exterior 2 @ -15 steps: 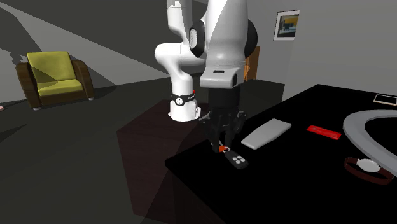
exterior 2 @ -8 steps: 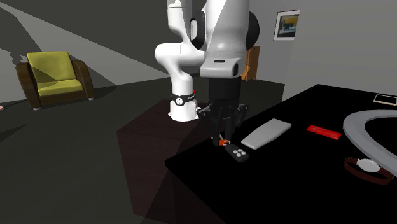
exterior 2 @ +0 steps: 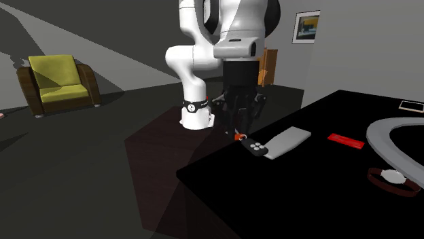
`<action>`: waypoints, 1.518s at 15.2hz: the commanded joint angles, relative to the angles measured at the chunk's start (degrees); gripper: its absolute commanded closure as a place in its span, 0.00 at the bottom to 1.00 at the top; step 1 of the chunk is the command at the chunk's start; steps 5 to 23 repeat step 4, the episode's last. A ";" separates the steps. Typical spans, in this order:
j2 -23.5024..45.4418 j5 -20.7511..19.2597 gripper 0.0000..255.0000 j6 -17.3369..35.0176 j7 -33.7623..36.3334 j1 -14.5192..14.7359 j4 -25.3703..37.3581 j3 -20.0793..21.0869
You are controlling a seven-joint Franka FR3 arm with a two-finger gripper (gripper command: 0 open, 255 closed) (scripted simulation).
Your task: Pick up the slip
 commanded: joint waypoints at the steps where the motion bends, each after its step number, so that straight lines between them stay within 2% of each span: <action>1: -1.02 0.38 1.00 -1.67 -0.30 0.00 0.66 -0.04; 23: -1.55 0.57 1.00 -2.58 -0.45 0.01 1.05 -0.07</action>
